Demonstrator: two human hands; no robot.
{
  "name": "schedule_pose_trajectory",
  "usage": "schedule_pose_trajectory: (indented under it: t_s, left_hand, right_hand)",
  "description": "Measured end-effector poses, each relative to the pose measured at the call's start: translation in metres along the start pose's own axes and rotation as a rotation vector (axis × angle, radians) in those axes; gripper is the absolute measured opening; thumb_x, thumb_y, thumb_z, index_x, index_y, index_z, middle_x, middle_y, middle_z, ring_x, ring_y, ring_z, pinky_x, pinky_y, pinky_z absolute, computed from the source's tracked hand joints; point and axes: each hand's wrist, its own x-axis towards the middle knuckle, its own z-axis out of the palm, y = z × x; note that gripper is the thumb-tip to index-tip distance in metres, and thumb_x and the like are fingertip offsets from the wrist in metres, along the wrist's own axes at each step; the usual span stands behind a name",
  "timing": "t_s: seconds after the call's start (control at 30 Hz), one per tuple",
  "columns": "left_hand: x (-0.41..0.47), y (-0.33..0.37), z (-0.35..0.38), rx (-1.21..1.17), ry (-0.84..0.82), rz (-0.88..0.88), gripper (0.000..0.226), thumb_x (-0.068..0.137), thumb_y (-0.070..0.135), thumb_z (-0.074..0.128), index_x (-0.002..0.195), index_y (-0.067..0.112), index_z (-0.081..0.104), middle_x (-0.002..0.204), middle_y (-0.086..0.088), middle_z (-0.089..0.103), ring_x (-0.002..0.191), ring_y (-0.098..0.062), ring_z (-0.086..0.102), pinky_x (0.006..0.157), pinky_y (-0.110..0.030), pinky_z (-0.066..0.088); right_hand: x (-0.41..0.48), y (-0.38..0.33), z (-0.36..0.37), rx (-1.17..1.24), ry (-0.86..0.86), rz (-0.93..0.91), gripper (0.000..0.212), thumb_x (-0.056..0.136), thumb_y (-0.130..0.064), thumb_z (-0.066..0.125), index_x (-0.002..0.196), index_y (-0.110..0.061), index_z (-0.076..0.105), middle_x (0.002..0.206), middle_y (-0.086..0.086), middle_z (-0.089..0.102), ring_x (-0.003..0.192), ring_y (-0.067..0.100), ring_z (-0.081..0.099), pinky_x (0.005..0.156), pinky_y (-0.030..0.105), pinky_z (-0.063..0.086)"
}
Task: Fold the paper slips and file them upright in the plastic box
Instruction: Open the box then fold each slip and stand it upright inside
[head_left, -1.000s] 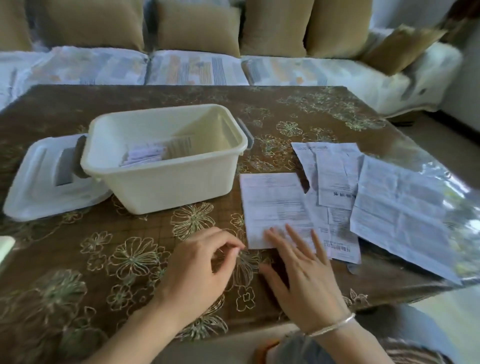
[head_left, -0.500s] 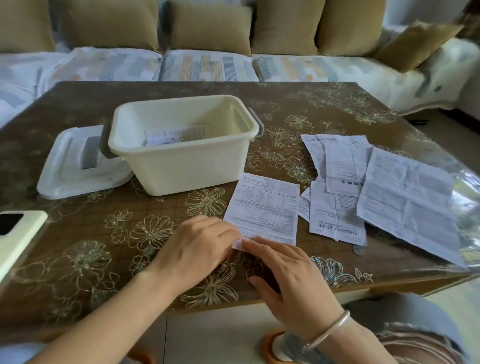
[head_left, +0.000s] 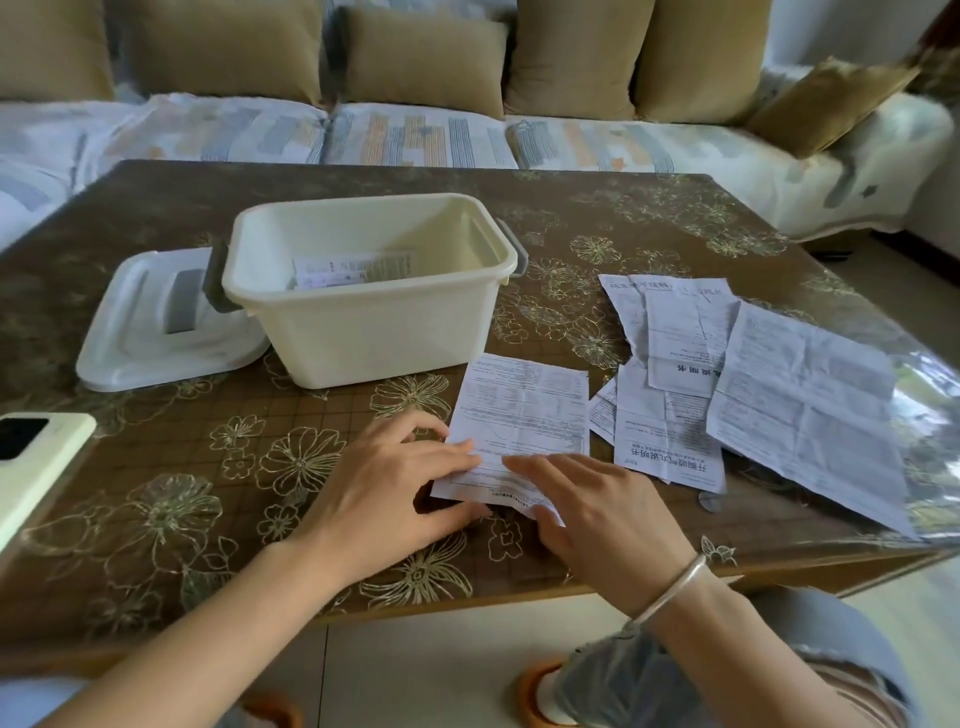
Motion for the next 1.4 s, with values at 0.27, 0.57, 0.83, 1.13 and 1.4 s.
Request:
schedule_pose_trajectory:
  t_s: [0.27,0.57,0.83,1.13,1.4]
  left_hand:
    - [-0.011,0.009,0.001,0.150,0.026,0.103,0.043,0.075,0.036,0.076,0.113,0.017,0.071,0.095,0.004,0.071,0.095,-0.011,0.058,0.083,-0.034,0.053]
    - [-0.024,0.017,-0.006,-0.062,0.145,-0.041,0.015,0.087,0.024,0.058,0.086,0.018,0.072,0.075,0.013,0.065,0.073,-0.006,0.063,0.073,-0.030,0.051]
    - [-0.041,0.022,-0.028,-0.332,0.186,-0.333,0.022,0.093,0.041,0.049,0.091,0.026,0.064,0.065,0.009,0.062,0.048,-0.010,0.055,0.037,-0.021,0.035]
    - [-0.028,0.017,-0.019,0.172,0.102,-0.370,0.007,0.087,0.017,0.066,0.090,0.020,0.062,0.063,0.012,0.058,0.044,-0.010,0.048,0.039,-0.013,0.019]
    - [-0.035,0.012,-0.014,0.299,0.096,-0.372,0.023,0.082,0.020,0.071,0.104,0.016,0.065,0.100,0.000,0.062,0.051,-0.013,0.054,0.047,-0.025,0.041]
  right_hand:
    - [-0.010,-0.002,0.006,0.368,-0.016,0.204,0.041,0.078,-0.047,0.058,0.117,-0.034,0.058,0.105,-0.023,0.060,0.097,0.000,0.049,0.075,0.013,0.041]
    - [-0.013,-0.010,-0.001,0.549,0.042,0.260,0.037,0.080,-0.038,0.072,0.114,-0.038,0.059,0.093,-0.022,0.067,0.086,0.002,0.063,0.071,0.027,0.055]
    - [-0.005,-0.017,0.002,0.889,0.008,0.434,0.043,0.076,-0.050,0.064,0.113,-0.030,0.054,0.095,-0.019,0.073,0.089,0.000,0.068,0.070,0.024,0.057]
    - [0.010,-0.030,0.013,0.530,0.020,0.492,0.047,0.084,-0.044,0.063,0.125,-0.030,0.046,0.095,-0.023,0.066,0.080,0.006,0.066,0.067,0.030,0.055]
    - [0.008,-0.037,0.025,0.260,0.172,0.428,0.052,0.082,-0.038,0.069,0.127,-0.020,0.050,0.102,-0.009,0.063,0.085,0.013,0.059,0.059,0.018,0.036]
